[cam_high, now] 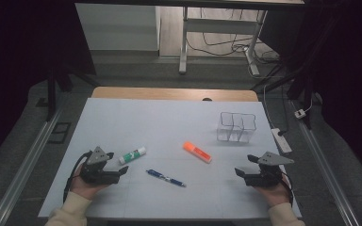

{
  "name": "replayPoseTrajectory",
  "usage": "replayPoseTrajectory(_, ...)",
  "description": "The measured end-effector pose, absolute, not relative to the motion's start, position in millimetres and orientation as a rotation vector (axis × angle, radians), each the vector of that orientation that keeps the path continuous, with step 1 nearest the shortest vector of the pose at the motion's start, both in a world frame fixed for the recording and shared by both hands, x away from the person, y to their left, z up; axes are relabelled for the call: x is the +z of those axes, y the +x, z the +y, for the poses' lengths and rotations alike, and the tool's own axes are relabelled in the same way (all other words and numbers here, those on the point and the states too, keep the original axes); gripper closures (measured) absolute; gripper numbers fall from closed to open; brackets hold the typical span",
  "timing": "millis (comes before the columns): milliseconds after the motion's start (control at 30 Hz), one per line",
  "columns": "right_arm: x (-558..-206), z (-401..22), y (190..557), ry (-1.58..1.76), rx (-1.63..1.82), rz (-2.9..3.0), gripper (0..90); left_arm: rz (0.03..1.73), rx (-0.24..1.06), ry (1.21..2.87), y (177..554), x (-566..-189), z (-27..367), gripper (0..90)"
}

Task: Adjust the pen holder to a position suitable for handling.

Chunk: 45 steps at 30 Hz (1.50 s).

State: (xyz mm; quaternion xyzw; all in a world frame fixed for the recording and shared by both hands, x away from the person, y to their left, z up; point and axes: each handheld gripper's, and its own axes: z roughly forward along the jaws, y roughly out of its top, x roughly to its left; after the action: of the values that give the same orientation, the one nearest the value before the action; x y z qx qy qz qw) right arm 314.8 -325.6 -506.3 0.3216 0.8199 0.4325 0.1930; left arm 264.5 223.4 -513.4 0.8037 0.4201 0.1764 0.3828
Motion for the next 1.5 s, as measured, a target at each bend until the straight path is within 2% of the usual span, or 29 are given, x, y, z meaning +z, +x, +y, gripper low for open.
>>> replayPoseTrajectory(900,-502,-321,318,0.921,1.207,2.296,22.2,1.067,0.452,2.063,267,-516,222,20.9)
replayPoseTrajectory(1333,-490,-320,334,0.970,1.157,2.276,28.8,1.065,0.459,2.068,267,-517,222,20.9)
replayPoseTrajectory(1500,-486,-323,344,1.027,1.121,2.247,35.1,1.066,0.459,2.074,267,-517,221,20.9)
